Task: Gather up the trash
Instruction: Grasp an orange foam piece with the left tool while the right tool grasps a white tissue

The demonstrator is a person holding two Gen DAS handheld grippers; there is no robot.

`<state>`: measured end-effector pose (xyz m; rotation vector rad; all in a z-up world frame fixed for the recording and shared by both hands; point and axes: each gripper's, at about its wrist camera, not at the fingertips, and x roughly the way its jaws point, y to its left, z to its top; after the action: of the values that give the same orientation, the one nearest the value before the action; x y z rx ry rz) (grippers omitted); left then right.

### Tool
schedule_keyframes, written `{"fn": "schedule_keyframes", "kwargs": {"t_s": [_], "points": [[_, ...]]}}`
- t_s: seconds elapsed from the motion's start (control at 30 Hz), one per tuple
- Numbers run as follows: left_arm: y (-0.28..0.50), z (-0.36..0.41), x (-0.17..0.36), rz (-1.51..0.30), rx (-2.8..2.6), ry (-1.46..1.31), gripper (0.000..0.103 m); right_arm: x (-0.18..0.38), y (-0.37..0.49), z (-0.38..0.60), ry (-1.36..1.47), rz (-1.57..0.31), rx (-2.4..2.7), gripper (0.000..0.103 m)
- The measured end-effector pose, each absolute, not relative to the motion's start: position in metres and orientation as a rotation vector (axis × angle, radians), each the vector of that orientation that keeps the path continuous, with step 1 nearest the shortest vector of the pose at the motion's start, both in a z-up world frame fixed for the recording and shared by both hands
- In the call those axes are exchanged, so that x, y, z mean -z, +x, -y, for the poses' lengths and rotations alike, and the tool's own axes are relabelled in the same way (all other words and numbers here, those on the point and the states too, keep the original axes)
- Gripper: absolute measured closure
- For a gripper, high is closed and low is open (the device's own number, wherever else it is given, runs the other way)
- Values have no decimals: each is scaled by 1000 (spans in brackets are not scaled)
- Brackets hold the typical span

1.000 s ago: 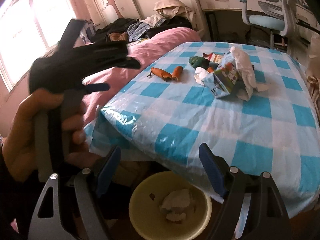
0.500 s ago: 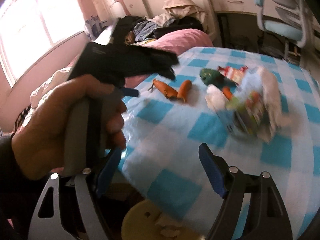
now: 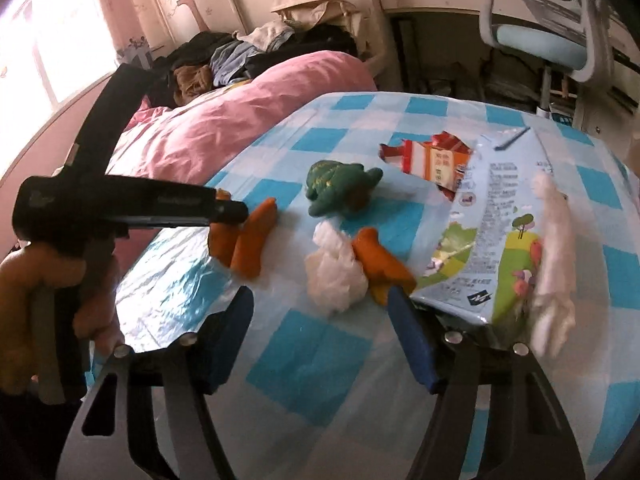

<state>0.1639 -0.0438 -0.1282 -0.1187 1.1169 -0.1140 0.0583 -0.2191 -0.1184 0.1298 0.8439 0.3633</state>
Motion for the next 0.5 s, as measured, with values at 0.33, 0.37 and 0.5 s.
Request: {"fn": "schedule_keyframes", "kwargs": {"t_s": [0.33,0.37,0.5], "points": [[161,43,128,-1128,84,-88,69,110,57,207,63,-838,-404,49],[160,45,128,-1125,85,-64,69,113,57,207,63,-852,-399,49],[158,55,130,-1121,118,-9,73,127,67,215,114,-904,-371,49]]}}
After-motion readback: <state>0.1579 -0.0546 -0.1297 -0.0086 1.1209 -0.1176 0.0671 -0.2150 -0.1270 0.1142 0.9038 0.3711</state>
